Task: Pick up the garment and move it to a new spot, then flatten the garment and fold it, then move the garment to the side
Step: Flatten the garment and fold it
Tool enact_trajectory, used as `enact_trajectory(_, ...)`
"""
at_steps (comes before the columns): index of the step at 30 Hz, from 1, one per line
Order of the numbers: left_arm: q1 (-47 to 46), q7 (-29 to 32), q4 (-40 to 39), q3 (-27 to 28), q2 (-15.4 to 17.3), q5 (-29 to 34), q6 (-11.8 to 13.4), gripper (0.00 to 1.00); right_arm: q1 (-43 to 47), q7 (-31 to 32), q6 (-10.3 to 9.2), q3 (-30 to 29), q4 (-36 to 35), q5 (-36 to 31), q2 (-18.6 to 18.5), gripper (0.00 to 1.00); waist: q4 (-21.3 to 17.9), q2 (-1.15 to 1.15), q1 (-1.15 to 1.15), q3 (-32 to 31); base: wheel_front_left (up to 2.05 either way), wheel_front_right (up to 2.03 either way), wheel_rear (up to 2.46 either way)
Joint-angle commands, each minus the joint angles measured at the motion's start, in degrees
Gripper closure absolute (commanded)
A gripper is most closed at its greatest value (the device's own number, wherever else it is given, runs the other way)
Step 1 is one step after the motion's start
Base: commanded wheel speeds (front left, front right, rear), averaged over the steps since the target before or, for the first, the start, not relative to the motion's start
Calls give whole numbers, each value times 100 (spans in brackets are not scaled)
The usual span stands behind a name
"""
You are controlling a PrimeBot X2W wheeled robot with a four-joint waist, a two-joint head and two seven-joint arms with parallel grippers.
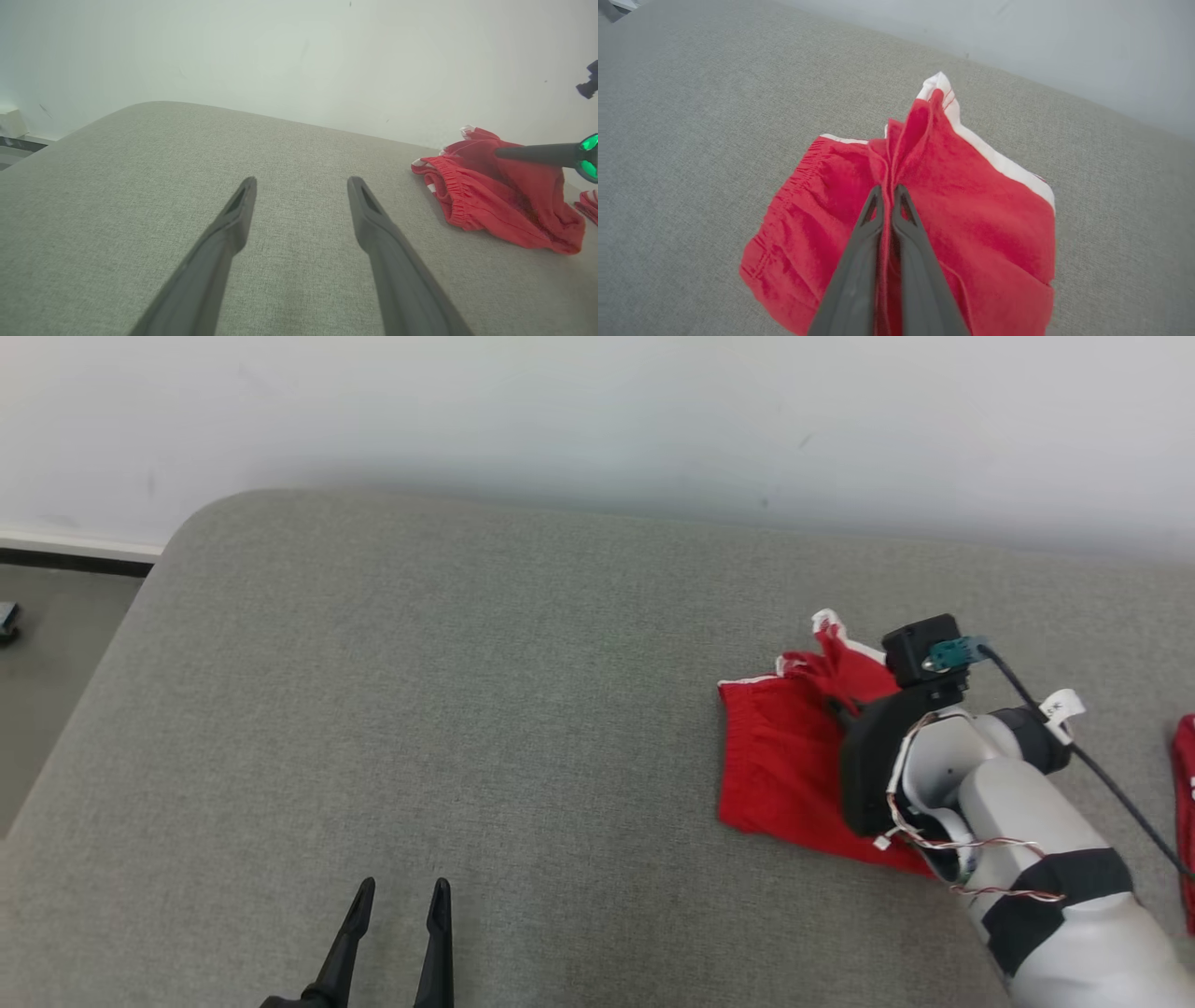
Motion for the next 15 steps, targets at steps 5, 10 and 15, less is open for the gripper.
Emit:
enact_trajectory(5, -26, -16, 5, -7, 2, -79, 5, 0, -127, -157, -16, 239, 240, 107, 322, 100, 183, 0, 0, 78, 0, 0, 0)
enact_trajectory(10, -9, -16, -25, 26, 2, -81, 24, 0, -210, -253, -16, 460, 401, 217, 511, 100, 206, 0, 0, 112, 0, 0, 0)
enact_trajectory(15, -65, -16, -33, 28, 2, -91, 46, 0, -237, -307, -16, 694, 612, 352, 627, 100, 189, 0, 0, 138, 0, 0, 0)
